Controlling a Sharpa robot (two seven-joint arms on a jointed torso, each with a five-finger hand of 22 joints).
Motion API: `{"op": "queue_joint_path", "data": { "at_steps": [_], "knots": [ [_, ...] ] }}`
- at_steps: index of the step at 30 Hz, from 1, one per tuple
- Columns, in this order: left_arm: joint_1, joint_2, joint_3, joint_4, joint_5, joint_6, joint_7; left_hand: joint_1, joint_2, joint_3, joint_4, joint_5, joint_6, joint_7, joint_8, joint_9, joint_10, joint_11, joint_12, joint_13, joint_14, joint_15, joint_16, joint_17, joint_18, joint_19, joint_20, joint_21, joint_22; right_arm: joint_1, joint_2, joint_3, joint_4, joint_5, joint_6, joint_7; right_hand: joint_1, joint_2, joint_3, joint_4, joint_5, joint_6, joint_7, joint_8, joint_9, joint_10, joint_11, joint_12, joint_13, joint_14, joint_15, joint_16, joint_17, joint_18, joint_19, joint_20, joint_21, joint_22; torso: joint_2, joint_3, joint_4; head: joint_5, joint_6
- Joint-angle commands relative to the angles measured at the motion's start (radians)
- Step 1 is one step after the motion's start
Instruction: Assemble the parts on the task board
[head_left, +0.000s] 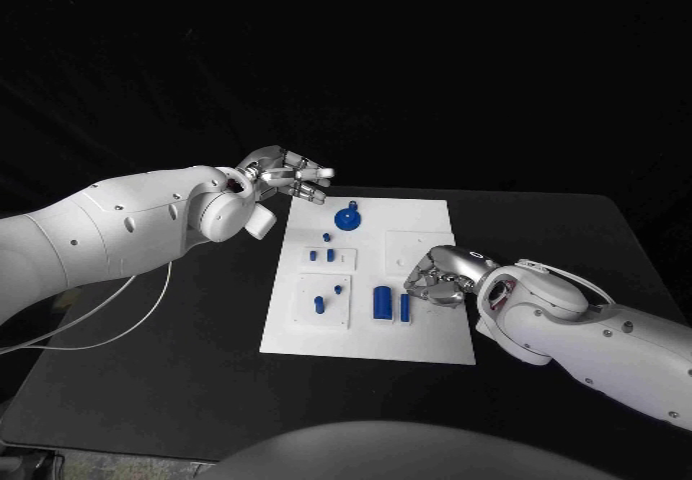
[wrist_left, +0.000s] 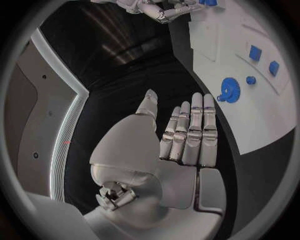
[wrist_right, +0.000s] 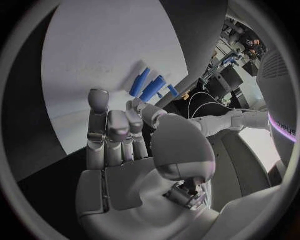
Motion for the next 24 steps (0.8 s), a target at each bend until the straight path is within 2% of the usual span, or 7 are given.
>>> {"op": "queue_joint_path", "data": {
  "at_steps": [1, 16, 20, 24],
  "knots": [
    [0.0, 0.001, 0.001, 0.002, -0.002, 0.001, 0.003, -0.002, 0.009, -0.003, -0.005, -0.004, 0.005, 0.001, 0.0, 0.001, 0.0, 0.001, -0.001, 0.002, -0.004, -0.004, -0.003, 0.002, -0.009, -0.001, 0.005, 0.0, 0.001, -0.003, 0.001, 0.0, 0.002, -0.013, 0.024, 0.008, -0.004, 0.003, 0.001, 0.0, -0.006, 0.01, -0.002, -0.002, 0.0, 0.006, -0.003, 0.005, 0.0, -0.001, 0.003, 0.003, -0.001, 0.004, 0.04, 0.002, 0.003, 0.0, -0.001, 0.0001, -0.0008, 0.001, -0.002],
    [0.0, 0.001, 0.001, 0.001, -0.002, 0.005, -0.002, -0.003, 0.013, -0.006, -0.008, -0.004, 0.007, 0.0, 0.0, 0.001, -0.002, 0.001, -0.001, 0.002, -0.005, -0.003, -0.003, 0.003, -0.009, -0.002, 0.006, 0.0, 0.001, -0.01, 0.003, -0.001, 0.004, -0.012, 0.056, 0.0, 0.004, 0.012, -0.018, -0.016, 0.0, 0.043, -0.011, -0.001, 0.006, 0.011, -0.008, 0.005, 0.0, -0.001, 0.0, 0.006, -0.001, 0.0, 0.041, -0.001, 0.009, 0.003, 0.0, -0.0002, 0.0005, 0.002, -0.007],
    [0.0, 0.001, 0.001, 0.0, -0.003, 0.006, -0.004, -0.003, 0.013, -0.006, -0.008, -0.004, 0.007, 0.0, 0.0, 0.001, -0.002, 0.001, -0.001, 0.002, -0.005, -0.003, -0.003, 0.003, -0.009, -0.002, 0.006, 0.0, 0.001, -0.013, 0.006, -0.001, 0.003, -0.017, 0.044, -0.005, 0.013, 0.014, -0.036, -0.031, -0.006, 0.053, -0.014, -0.002, 0.013, 0.012, -0.01, 0.004, 0.0, -0.001, -0.001, 0.006, -0.001, -0.002, 0.041, -0.002, 0.009, 0.004, -0.001, -0.0005, 0.0001, 0.003, -0.007],
    [0.0, 0.001, 0.001, 0.0, -0.003, 0.007, -0.006, -0.003, 0.013, -0.006, -0.008, -0.004, 0.007, 0.0, 0.0, 0.001, -0.002, 0.001, -0.001, 0.002, -0.005, -0.003, -0.003, 0.003, -0.009, -0.002, 0.006, 0.0, 0.001, -0.014, 0.009, -0.001, 0.003, -0.034, 0.008, -0.025, 0.015, 0.016, -0.053, -0.034, -0.026, 0.061, -0.018, -0.001, 0.017, 0.014, -0.012, 0.004, 0.001, 0.0, -0.002, 0.008, 0.001, -0.004, 0.041, -0.003, 0.011, 0.005, 0.0, -0.0004, -0.0002, 0.003, -0.007]
  ]
}}
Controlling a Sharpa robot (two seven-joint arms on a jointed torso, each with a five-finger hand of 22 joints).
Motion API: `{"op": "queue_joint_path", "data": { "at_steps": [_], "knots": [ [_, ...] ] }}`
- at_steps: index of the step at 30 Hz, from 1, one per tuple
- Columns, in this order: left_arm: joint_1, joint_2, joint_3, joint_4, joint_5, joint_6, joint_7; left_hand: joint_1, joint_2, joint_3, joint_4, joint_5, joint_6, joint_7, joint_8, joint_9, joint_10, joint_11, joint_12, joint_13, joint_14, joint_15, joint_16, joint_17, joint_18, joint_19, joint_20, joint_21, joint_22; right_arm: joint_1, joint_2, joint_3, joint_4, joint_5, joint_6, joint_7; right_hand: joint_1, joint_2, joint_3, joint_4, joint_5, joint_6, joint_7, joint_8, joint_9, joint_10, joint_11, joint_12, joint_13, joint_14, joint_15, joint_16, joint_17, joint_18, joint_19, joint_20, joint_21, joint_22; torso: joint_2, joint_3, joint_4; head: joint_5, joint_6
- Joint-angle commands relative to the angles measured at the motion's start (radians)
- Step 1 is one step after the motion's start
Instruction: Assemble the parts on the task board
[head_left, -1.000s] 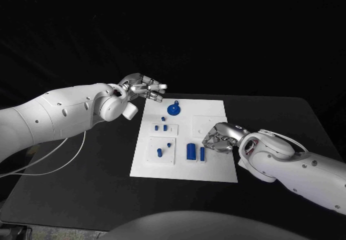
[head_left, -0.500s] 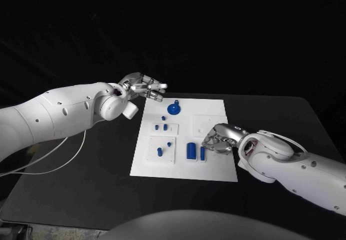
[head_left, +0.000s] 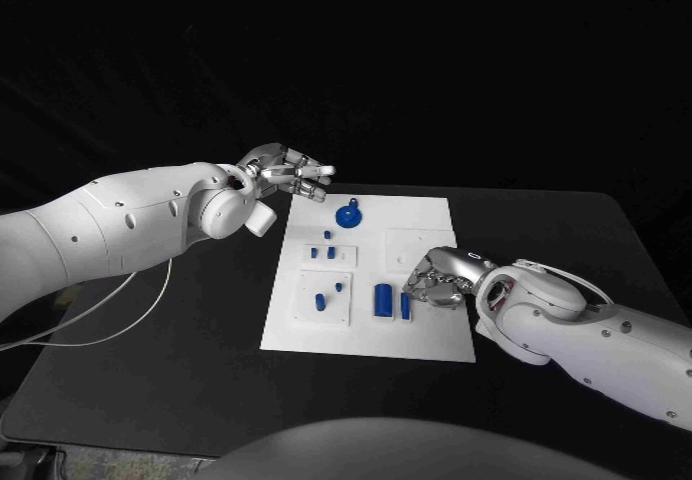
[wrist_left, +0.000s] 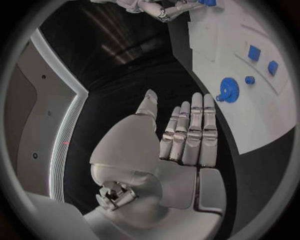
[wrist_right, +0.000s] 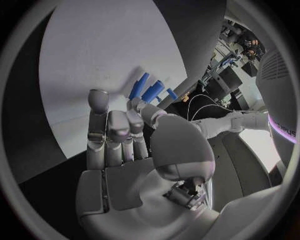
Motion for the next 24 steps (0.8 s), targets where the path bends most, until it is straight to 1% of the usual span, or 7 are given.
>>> {"op": "queue_joint_path", "data": {
  "at_steps": [1, 11, 13, 14, 15, 20, 24],
  "knots": [
    [0.0, 0.001, 0.001, 0.001, -0.001, 0.006, 0.002, 0.0, 0.009, -0.002, -0.004, -0.004, 0.007, 0.0, 0.0, 0.001, -0.002, 0.001, -0.001, 0.002, -0.005, -0.003, -0.003, 0.002, -0.009, -0.002, 0.006, 0.0, 0.001, -0.006, 0.004, -0.003, 0.001, -0.031, -0.022, -0.025, 0.005, 0.004, -0.01, 0.001, -0.027, 0.013, 0.0, 0.005, 0.004, 0.007, -0.004, 0.005, 0.001, 0.0, -0.002, 0.005, 0.001, -0.004, 0.042, -0.003, 0.008, 0.002, 0.0, 0.0001, -0.0003, 0.0, 0.0],
    [0.0, 0.0, 0.001, 0.001, -0.001, 0.008, 0.001, 0.0, 0.009, -0.002, -0.004, -0.004, 0.007, 0.0, 0.0, 0.001, -0.002, 0.001, -0.001, 0.002, -0.005, -0.003, -0.003, 0.002, -0.009, -0.002, 0.006, 0.0, 0.001, -0.012, 0.015, -0.003, -0.005, -0.061, -0.068, -0.061, 0.033, -0.002, -0.07, -0.008, -0.037, 0.04, -0.011, 0.007, 0.015, 0.014, -0.011, 0.003, 0.004, 0.001, -0.005, 0.007, 0.003, -0.012, 0.042, -0.008, 0.015, 0.005, 0.0, 0.0003, 0.0, 0.001, 0.0],
    [0.0, 0.0, 0.001, 0.001, -0.001, 0.008, 0.001, 0.0, 0.009, -0.002, -0.004, -0.004, 0.007, 0.0, 0.0, 0.001, -0.002, 0.001, -0.001, 0.002, -0.005, -0.003, -0.003, 0.002, -0.009, -0.002, 0.006, 0.0, 0.001, -0.015, 0.017, -0.003, -0.005, -0.07, -0.08, -0.068, 0.042, -0.013, -0.099, -0.011, -0.038, 0.057, -0.019, 0.009, 0.022, 0.017, -0.014, 0.007, 0.007, 0.001, -0.007, 0.009, 0.004, -0.014, 0.042, -0.01, 0.018, 0.006, 0.0, 0.0003, -0.0001, 0.001, -0.001],
    [0.0, 0.0, 0.001, 0.001, -0.001, 0.008, 0.001, 0.0, 0.009, -0.002, -0.004, -0.004, 0.007, 0.0, 0.0, 0.001, -0.002, 0.001, -0.001, 0.002, -0.005, -0.003, -0.003, 0.002, -0.009, -0.002, 0.006, 0.0, 0.001, -0.017, 0.018, -0.003, -0.005, -0.073, -0.085, -0.071, 0.058, -0.013, -0.133, -0.003, -0.038, 0.064, -0.024, 0.006, 0.031, 0.02, -0.018, 0.008, 0.01, 0.001, -0.01, 0.009, 0.005, -0.018, 0.043, -0.013, 0.021, 0.007, 0.0, 0.0006, 0.0002, 0.001, -0.002],
    [0.0, 0.0, 0.001, 0.001, -0.001, 0.008, 0.001, 0.0, 0.009, -0.002, -0.004, -0.004, 0.007, 0.0, 0.0, 0.001, -0.002, 0.001, -0.001, 0.002, -0.005, -0.003, -0.003, 0.002, -0.009, -0.002, 0.006, 0.0, 0.001, -0.018, 0.019, -0.003, -0.005, -0.077, -0.089, -0.074, 0.061, -0.014, -0.141, -0.001, -0.039, 0.066, -0.025, 0.006, 0.033, 0.021, -0.019, 0.009, 0.011, 0.001, -0.011, 0.009, 0.006, -0.02, 0.043, -0.014, 0.021, 0.007, 0.0, 0.0009, 0.0006, 0.001, -0.001],
    [0.0, 0.0, 0.001, 0.001, -0.002, 0.008, 0.001, 0.0, 0.009, -0.003, -0.004, -0.004, 0.005, 0.001, 0.0, 0.001, -0.003, 0.001, -0.001, 0.002, -0.006, -0.003, -0.003, 0.002, -0.009, -0.002, 0.006, 0.001, 0.001, -0.021, 0.022, -0.003, -0.006, -0.088, -0.094, -0.081, 0.077, -0.02, -0.173, 0.006, -0.039, 0.082, -0.033, 0.005, 0.037, 0.03, -0.024, 0.011, 0.017, 0.002, -0.013, 0.009, 0.007, -0.028, 0.042, -0.018, 0.024, 0.008, 0.0, -0.0004, 0.0003, 0.001, -0.002],
    [0.0, 0.0, 0.001, 0.001, -0.002, 0.008, 0.001, 0.0, 0.009, -0.003, -0.004, -0.004, 0.005, 0.001, 0.0, 0.001, -0.003, 0.001, -0.001, 0.002, -0.006, -0.003, -0.003, 0.002, -0.009, -0.002, 0.006, 0.001, 0.001, -0.023, 0.024, -0.003, -0.008, -0.092, -0.091, -0.079, 0.089, -0.023, -0.175, 0.0, -0.039, 0.09, -0.03, 0.006, 0.038, 0.034, -0.023, 0.016, 0.023, 0.003, -0.012, 0.011, 0.009, -0.031, 0.042, -0.018, 0.028, 0.01, 0.0, -0.0002, -0.0002, 0.001, -0.003]
  ]
}}
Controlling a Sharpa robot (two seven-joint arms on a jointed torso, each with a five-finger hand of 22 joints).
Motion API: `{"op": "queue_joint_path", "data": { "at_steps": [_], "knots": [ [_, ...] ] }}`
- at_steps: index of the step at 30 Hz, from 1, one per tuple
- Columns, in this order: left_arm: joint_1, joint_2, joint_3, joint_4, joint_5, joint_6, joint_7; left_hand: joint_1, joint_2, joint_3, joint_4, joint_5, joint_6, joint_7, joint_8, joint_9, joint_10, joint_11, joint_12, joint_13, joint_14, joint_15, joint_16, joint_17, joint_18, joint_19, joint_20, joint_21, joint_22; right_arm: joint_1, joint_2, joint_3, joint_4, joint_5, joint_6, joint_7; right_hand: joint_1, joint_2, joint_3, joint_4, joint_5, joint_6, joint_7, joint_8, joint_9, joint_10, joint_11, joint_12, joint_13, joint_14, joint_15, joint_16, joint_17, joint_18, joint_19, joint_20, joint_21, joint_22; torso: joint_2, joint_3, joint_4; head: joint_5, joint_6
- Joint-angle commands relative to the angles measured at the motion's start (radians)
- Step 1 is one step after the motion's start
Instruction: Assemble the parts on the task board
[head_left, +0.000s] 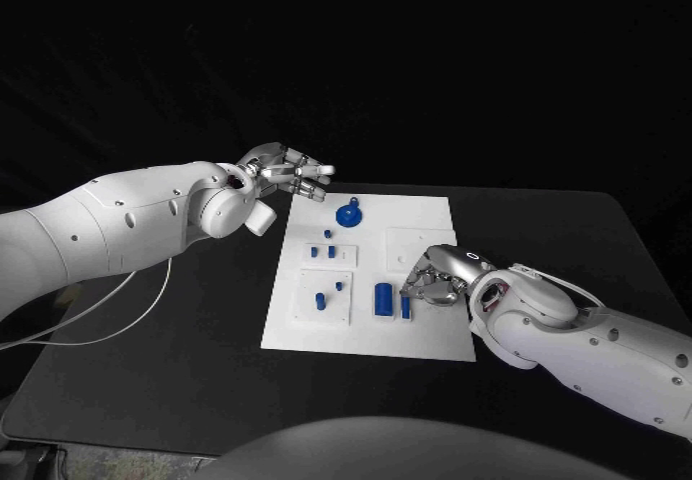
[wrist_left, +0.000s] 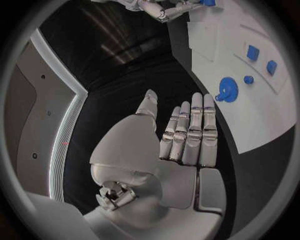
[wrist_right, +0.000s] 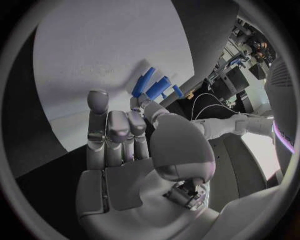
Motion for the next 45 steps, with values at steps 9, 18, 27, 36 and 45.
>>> {"op": "queue_joint_path", "data": {
  "at_steps": [9, 18, 27, 36, 45],
  "knots": [
    [0.0, -0.001, 0.001, 0.003, -0.001, 0.008, 0.005, 0.0, 0.01, -0.003, -0.004, -0.004, 0.005, 0.001, 0.0, 0.001, -0.003, 0.001, -0.001, 0.002, -0.006, -0.003, -0.003, 0.001, -0.009, -0.002, 0.006, 0.001, 0.001, -0.01, 0.007, -0.002, -0.012, -0.038, -0.018, 0.005, 0.026, 0.027, -0.027, -0.042, -0.006, 0.013, 0.01, 0.001, -0.001, 0.018, 0.006, 0.018, 0.022, 0.004, 0.0, 0.011, 0.007, -0.016, 0.044, -0.003, 0.017, 0.012, 0.001, -0.0003, 0.0006, -0.002, 0.001],
    [0.0, 0.001, 0.001, 0.002, -0.001, 0.009, 0.006, 0.0, 0.01, -0.003, -0.004, -0.004, 0.005, 0.001, 0.0, 0.001, -0.003, 0.001, -0.001, 0.002, -0.006, -0.003, -0.003, 0.001, -0.009, -0.002, 0.006, 0.001, 0.001, -0.017, 0.012, -0.002, -0.02, -0.052, -0.041, 0.031, 0.034, 0.087, -0.136, -0.08, -0.006, 0.013, 0.007, 0.0, -0.01, 0.026, 0.006, 0.017, 0.039, 0.005, 0.001, 0.014, 0.011, -0.018, 0.045, -0.003, 0.022, 0.023, 0.001, -0.0008, 0.0, -0.001, -0.003],
    [0.0, 0.001, 0.001, 0.001, -0.001, 0.009, 0.006, 0.0, 0.01, -0.003, -0.004, -0.004, 0.005, 0.001, 0.0, 0.001, -0.003, 0.001, -0.001, 0.002, -0.006, -0.003, -0.003, 0.001, -0.009, -0.002, 0.006, 0.001, 0.001, -0.021, 0.013, -0.002, -0.023, -0.038, -0.097, 0.062, 0.03, 0.1, -0.158, -0.094, -0.006, 0.014, 0.006, 0.001, -0.013, 0.028, 0.005, 0.012, 0.042, 0.005, 0.0, 0.011, 0.008, -0.018, 0.045, -0.004, 0.019, 0.025, 0.0, -0.0002, -0.0005, -0.001, -0.003],
    [0.0, 0.001, 0.001, 0.001, -0.001, 0.01, 0.006, 0.0, 0.01, -0.003, -0.004, -0.004, 0.005, 0.001, 0.0, 0.001, -0.003, 0.001, -0.001, 0.002, -0.006, -0.003, -0.003, 0.001, -0.009, -0.002, 0.006, 0.001, 0.001, -0.021, 0.013, -0.001, -0.022, -0.008, -0.16, 0.093, 0.03, 0.099, -0.16, -0.095, -0.006, 0.015, 0.006, 0.001, -0.014, 0.028, 0.005, 0.008, 0.04, 0.005, -0.001, 0.009, 0.006, -0.017, 0.045, -0.004, 0.017, 0.024, 0.0, -0.0004, -0.0005, -0.002, -0.003],
    [0.0, 0.0, 0.001, 0.001, -0.001, 0.01, 0.006, 0.0, 0.01, -0.003, -0.004, -0.004, 0.005, 0.001, 0.0, 0.001, -0.003, 0.001, -0.001, 0.002, -0.006, -0.003, -0.003, 0.001, -0.009, -0.002, 0.006, 0.001, 0.001, -0.022, 0.004, 0.0, -0.009, 0.042, -0.198, 0.106, 0.03, 0.1, -0.159, -0.096, -0.006, 0.014, 0.006, 0.001, -0.015, 0.028, 0.004, 0.005, 0.039, 0.005, -0.002, 0.009, 0.006, -0.016, 0.046, -0.006, 0.02, 0.025, 0.0, 0.0001, -0.0008, -0.002, -0.003]
  ]
}}
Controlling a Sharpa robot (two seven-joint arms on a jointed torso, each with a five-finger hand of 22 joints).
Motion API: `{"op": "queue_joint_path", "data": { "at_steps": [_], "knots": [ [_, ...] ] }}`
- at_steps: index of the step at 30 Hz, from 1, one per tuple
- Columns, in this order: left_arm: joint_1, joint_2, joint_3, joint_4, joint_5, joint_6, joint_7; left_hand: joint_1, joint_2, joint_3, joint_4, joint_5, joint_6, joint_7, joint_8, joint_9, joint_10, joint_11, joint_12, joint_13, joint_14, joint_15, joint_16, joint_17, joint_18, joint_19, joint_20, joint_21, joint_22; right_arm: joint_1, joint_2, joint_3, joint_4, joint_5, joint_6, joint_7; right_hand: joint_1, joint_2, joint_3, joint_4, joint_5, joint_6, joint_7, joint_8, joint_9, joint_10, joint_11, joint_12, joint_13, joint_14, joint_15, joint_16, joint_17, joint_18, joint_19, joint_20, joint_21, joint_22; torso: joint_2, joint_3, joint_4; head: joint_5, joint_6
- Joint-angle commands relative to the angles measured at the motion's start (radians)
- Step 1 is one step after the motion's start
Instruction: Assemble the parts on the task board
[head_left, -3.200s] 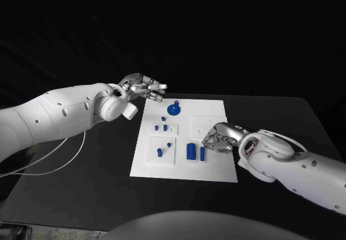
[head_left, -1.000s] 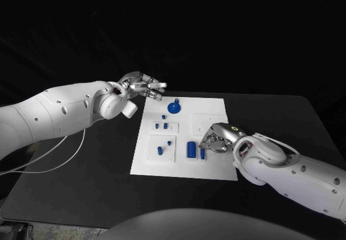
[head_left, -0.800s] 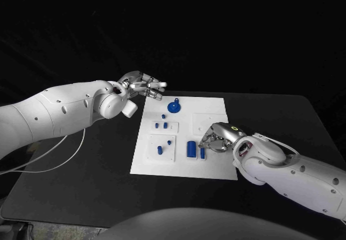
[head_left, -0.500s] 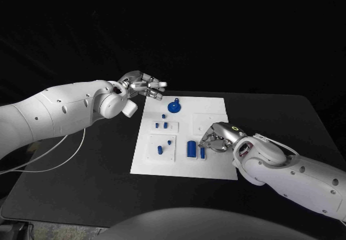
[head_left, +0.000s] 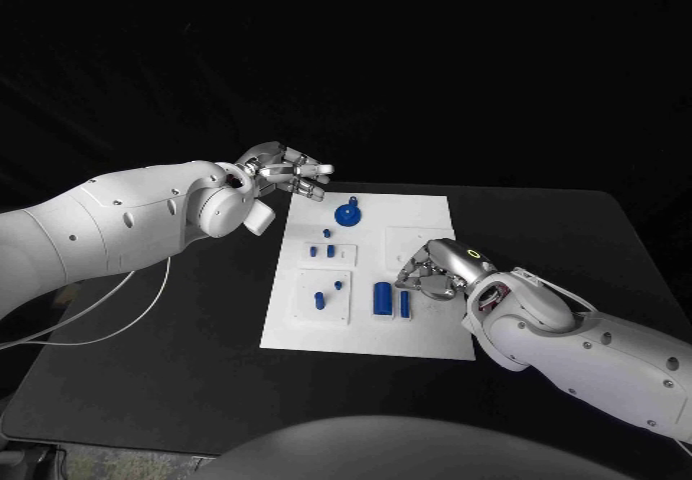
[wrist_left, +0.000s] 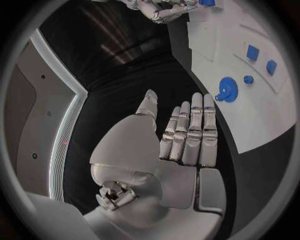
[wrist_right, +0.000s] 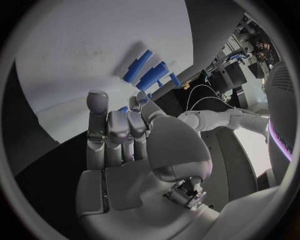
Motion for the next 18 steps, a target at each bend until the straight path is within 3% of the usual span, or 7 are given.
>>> {"op": "queue_joint_path", "data": {
  "at_steps": [1, 18],
  "knots": [
    [-0.001, 0.001, 0.001, 0.001, 0.0, 0.01, 0.007, 0.0, 0.01, -0.003, -0.004, -0.004, 0.005, 0.001, 0.0, 0.001, -0.003, 0.002, -0.001, 0.002, -0.006, -0.003, -0.003, 0.001, -0.009, -0.002, 0.006, 0.001, 0.001, -0.001, -0.006, 0.001, 0.007, 0.049, -0.038, 0.023, -0.001, 0.011, -0.004, -0.003, -0.005, 0.004, -0.004, 0.004, -0.002, 0.006, -0.003, -0.005, -0.001, 0.005, -0.002, -0.005, -0.002, -0.016, 0.046, -0.006, -0.002, 0.0, 0.0, 0.0002, -0.0004, 0.0, 0.0],
    [-0.001, 0.0, 0.001, 0.001, 0.0, 0.01, 0.007, -0.001, 0.01, -0.004, -0.003, -0.004, 0.004, 0.002, 0.0, 0.001, -0.004, 0.002, -0.001, 0.002, -0.007, -0.003, -0.004, 0.001, -0.008, -0.003, 0.007, 0.0, 0.001, -0.004, -0.029, 0.002, 0.009, 0.044, 0.071, -0.006, -0.003, 0.009, 0.006, -0.011, -0.005, 0.005, -0.002, 0.005, -0.003, 0.006, -0.002, -0.003, 0.002, 0.005, -0.001, -0.003, -0.001, -0.017, 0.045, -0.004, 0.002, 0.001, 0.0, 0.0007, -0.0005, 0.001, 0.0]
  ]
}}
